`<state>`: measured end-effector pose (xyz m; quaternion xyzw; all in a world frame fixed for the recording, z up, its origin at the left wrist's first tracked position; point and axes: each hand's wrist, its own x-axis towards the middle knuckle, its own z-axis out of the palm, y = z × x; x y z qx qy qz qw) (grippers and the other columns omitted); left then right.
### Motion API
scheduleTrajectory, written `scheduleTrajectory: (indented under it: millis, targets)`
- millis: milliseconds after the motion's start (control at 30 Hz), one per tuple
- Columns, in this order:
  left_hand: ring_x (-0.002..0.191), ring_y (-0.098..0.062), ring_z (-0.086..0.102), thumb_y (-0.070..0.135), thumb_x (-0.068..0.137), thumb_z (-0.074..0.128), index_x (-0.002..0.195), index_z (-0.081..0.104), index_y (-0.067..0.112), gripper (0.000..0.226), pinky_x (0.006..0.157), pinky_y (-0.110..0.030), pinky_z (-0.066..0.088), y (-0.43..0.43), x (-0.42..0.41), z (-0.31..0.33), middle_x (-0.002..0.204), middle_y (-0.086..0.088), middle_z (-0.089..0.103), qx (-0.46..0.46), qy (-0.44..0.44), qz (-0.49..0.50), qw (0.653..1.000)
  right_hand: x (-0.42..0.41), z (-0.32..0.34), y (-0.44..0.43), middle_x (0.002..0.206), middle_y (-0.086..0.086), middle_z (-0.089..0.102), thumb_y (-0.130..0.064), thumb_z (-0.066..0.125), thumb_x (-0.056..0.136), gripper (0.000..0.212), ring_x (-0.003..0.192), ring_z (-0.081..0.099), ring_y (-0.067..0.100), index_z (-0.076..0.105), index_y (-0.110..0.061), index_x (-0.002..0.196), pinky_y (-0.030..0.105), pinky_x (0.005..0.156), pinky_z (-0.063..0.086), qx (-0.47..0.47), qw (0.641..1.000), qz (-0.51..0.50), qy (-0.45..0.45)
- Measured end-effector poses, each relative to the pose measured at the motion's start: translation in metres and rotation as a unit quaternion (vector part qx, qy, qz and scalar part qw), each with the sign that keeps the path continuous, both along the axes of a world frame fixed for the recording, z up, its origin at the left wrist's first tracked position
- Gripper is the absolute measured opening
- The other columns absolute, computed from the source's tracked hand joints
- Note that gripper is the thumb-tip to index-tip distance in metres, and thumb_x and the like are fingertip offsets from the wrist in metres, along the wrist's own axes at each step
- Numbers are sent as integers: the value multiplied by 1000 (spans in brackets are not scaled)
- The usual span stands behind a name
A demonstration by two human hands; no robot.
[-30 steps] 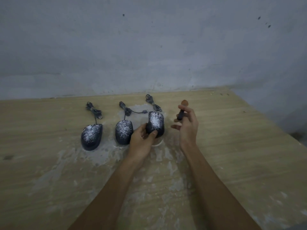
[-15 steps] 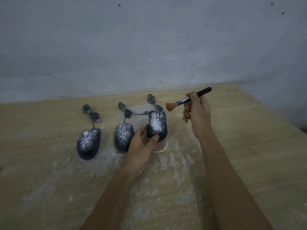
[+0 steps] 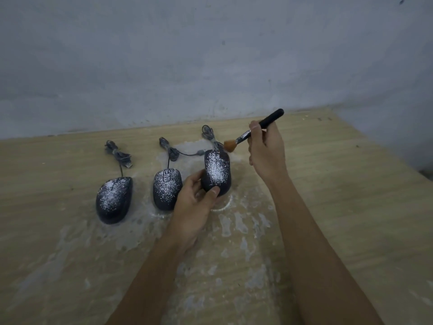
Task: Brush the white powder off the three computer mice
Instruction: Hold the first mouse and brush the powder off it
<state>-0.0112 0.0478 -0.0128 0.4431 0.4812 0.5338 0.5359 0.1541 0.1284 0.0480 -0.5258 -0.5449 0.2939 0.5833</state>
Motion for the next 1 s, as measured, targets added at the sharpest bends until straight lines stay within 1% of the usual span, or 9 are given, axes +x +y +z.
scheduleTrajectory:
  millis: [133,300,467,600,667,767,833,933,1000]
  targets:
    - [108,-4,67,5,92,65,124,53,35,44,101,-38,53,0,-1,0,119,11,70,2,3,3,1000,-3,3,-2,55,-6,46,-30,50,97,17,45,37,13,59,-17,92,31,40,36,-4,991,40,130]
    - [108,-4,68,6,92,65,128,55,30,45,98,-37,54,1,-1,-2,113,15,72,-1,-9,3,1000,1,-3,-1,65,8,49,-25,50,101,25,53,44,20,59,-2,94,47,48,43,-32,999,-24,-11]
    - [111,-8,67,7,91,67,116,57,41,43,101,-43,52,1,-1,-3,116,13,72,1,0,6,1000,11,0,2,55,-6,51,-24,49,100,17,44,41,13,59,-13,91,28,39,39,-16,992,60,106]
    - [114,-11,66,8,92,66,121,56,38,44,103,-46,51,0,-2,-2,122,8,70,2,0,3,1000,7,-6,2,56,-3,51,-19,48,104,19,42,42,11,59,-7,95,30,39,39,-34,998,41,23]
    - [114,-9,66,7,92,65,123,55,37,44,103,-45,51,-1,-2,-1,123,8,69,2,2,1,1000,8,-5,3,57,-3,51,-21,49,103,18,42,43,10,58,-8,93,30,40,40,-14,999,-5,42]
    - [112,-7,66,6,93,64,131,53,29,46,102,-42,51,-2,-1,2,123,8,69,2,6,1,1000,8,-2,5,54,-7,50,-23,49,100,17,44,42,12,59,-12,92,28,40,40,-9,993,50,109]
    - [111,-6,67,5,93,63,134,52,25,47,101,-40,52,-3,-1,3,122,8,70,0,4,2,1000,4,-6,3,55,-5,50,-23,49,100,19,44,42,13,60,-10,93,29,40,39,-26,994,74,83]
    - [109,-7,68,4,94,63,132,53,25,44,98,-36,54,-4,0,4,119,8,71,1,1,3,1000,0,-8,2,61,1,50,-26,49,101,20,46,42,14,58,-11,91,36,44,40,-20,999,-2,33]
    - [109,-7,68,4,94,62,130,53,26,44,96,-34,56,-4,0,4,116,9,73,-2,-2,4,1000,3,-6,2,58,-3,51,-28,49,99,19,45,42,13,58,-13,90,33,42,39,-13,997,-4,76]
